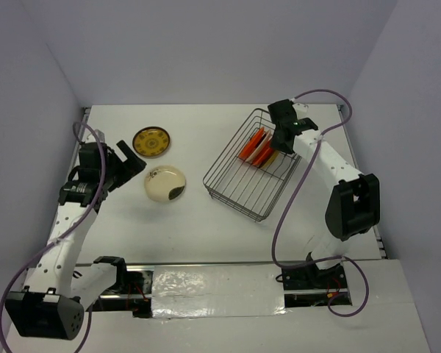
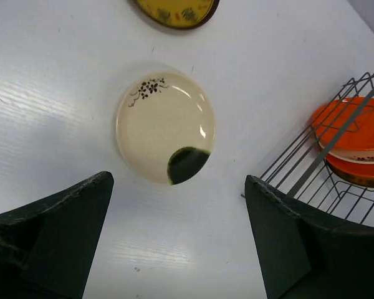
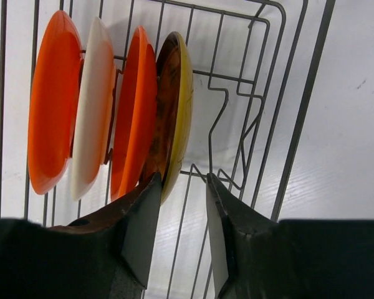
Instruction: Unload the plates from the dish rack
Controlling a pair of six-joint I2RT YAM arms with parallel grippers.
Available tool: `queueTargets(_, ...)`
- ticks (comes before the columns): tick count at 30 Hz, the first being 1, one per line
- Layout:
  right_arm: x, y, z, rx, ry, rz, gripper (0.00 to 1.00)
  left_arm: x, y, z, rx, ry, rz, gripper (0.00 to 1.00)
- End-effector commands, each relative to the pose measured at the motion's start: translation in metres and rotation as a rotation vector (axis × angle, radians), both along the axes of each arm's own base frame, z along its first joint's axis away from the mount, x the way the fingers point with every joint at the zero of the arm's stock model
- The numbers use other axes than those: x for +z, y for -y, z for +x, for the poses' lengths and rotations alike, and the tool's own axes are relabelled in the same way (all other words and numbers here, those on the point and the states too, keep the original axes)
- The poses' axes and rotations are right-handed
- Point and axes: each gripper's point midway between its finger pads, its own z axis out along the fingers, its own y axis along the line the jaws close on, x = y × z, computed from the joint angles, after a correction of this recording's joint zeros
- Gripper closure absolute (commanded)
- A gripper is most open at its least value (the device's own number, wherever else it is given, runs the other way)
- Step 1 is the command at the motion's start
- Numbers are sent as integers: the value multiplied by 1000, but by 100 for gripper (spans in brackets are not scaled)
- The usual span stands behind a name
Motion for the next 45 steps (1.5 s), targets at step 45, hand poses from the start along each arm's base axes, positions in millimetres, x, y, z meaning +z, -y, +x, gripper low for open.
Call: queueTargets(45, 243, -159, -100, 822, 562, 411, 97, 122, 206, 49, -798, 279, -193, 1)
